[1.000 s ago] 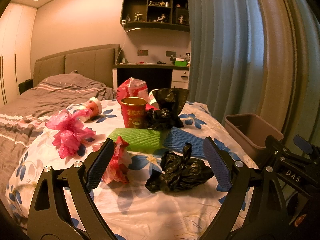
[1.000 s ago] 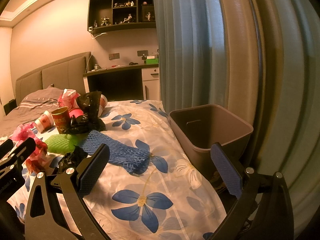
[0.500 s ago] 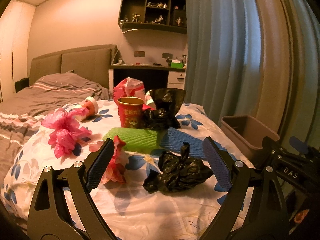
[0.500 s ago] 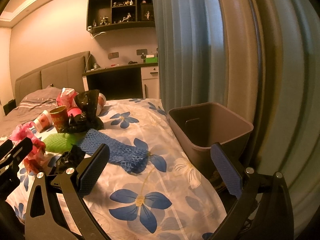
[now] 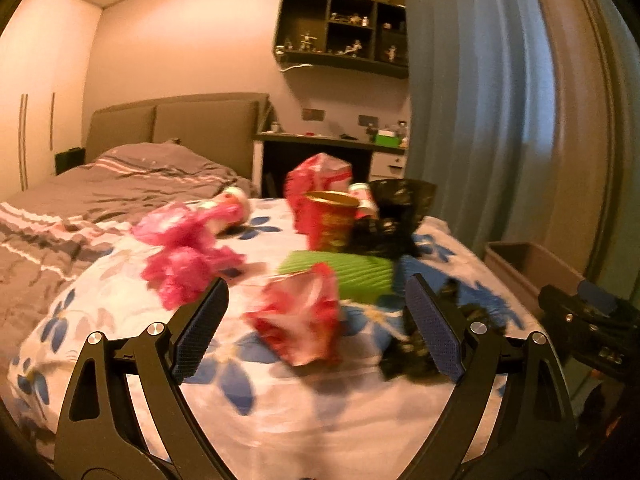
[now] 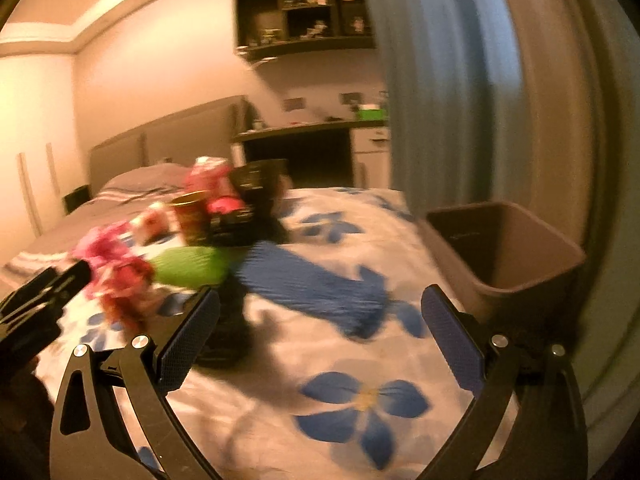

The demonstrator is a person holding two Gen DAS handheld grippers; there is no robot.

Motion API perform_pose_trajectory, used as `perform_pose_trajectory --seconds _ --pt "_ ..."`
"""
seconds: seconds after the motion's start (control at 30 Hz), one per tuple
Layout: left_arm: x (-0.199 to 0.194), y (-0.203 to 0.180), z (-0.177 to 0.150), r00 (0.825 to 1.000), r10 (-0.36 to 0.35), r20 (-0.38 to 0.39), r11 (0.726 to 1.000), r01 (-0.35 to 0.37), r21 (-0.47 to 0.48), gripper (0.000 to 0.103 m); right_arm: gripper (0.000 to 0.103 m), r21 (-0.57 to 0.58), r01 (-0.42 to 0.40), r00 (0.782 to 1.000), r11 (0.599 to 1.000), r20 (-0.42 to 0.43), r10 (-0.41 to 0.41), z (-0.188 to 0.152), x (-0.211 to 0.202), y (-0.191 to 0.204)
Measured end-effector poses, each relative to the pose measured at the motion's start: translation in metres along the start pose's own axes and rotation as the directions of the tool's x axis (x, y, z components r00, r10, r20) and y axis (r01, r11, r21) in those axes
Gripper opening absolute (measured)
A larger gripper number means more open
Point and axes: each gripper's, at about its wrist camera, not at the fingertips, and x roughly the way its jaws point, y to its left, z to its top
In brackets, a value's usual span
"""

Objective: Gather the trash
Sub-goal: 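Grasp the black plastic bag with the right tool while the left tool grasps the red-and-white bag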

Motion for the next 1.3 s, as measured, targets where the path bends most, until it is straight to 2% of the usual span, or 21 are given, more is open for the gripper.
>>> perform_pose_trajectory --seconds 0.07,0.1,0.2,0.37,0.47,0.53,0.63,0.77,0.87,0.9,1.03,1.07,1.1,1.3 --pt "0.002 0.009 -0.003 1.000 0.014 -0.009 1.000 -0.014 -0.014 0.089 0.096 -0.024 -0.055 0.998 0.998 -0.005 0.055 -0.003 0.007 0.016" --pt "0.004 0.014 -0.005 1.000 0.019 -0.018 1.000 -0.019 -0.024 0.089 0.092 -0.030 -0.067 0.998 0.997 -0.009 0.066 -0.004 0.010 0.019" --pt "0.007 0.023 -0.007 0.999 0.026 -0.026 0.999 -0.027 -0.034 0.089 0.090 -0.040 -0.114 0.993 0.993 -0.038 0.113 -0.009 0.026 0.033" --pt "0.011 0.029 -0.009 0.999 0.020 -0.026 0.999 -0.020 -0.031 0.089 0.076 -0.046 -0.161 0.984 0.986 -0.081 0.157 -0.015 0.044 0.047" --pt "0.017 0.029 -0.013 0.999 0.002 -0.039 0.999 -0.004 -0.036 0.087 0.057 -0.033 -0.189 0.973 0.981 -0.138 0.183 -0.020 0.059 0.051" --pt "0.022 0.030 -0.015 0.999 -0.010 -0.054 0.999 0.007 -0.042 0.084 0.035 -0.018 -0.214 0.962 0.977 -0.177 0.208 -0.024 0.065 0.049" --pt "0.027 0.027 -0.017 0.998 -0.019 -0.065 0.999 0.017 -0.037 0.077 0.021 -0.023 -0.235 0.958 0.972 -0.176 0.228 -0.026 0.064 0.049" --pt "0.037 0.020 -0.018 0.995 -0.047 -0.093 0.998 0.043 -0.037 0.065 0.015 -0.045 -0.244 0.959 0.969 -0.158 0.235 -0.024 0.057 0.047" --pt "0.046 0.015 -0.018 0.991 -0.058 -0.118 0.998 0.055 -0.024 0.053 0.014 -0.060 -0.245 0.962 0.968 -0.137 0.235 -0.021 0.048 0.044" --pt "0.049 0.014 -0.019 0.990 -0.067 -0.127 0.998 0.065 -0.024 0.046 0.014 -0.062 -0.246 0.963 0.967 -0.133 0.236 -0.021 0.046 0.043" --pt "0.052 0.011 -0.019 0.988 -0.076 -0.136 0.997 0.073 -0.023 0.038 0.014 -0.064 -0.253 0.963 0.965 -0.109 0.245 -0.016 0.038 0.037" --pt "0.053 0.011 -0.019 0.988 -0.076 -0.136 0.997 0.074 -0.021 0.034 0.014 -0.061 -0.256 0.963 0.965 -0.106 0.248 -0.015 0.036 0.035" --pt "0.053 0.011 -0.019 0.988 -0.074 -0.138 0.997 0.072 -0.021 0.023 0.014 -0.055 -0.258 0.962 0.965 -0.103 0.251 -0.014 0.034 0.033" --pt "0.043 0.015 -0.017 0.990 -0.064 -0.123 0.998 0.063 -0.017 0.017 0.014 -0.049 -0.260 0.963 0.964 -0.087 0.255 -0.010 0.027 0.028"
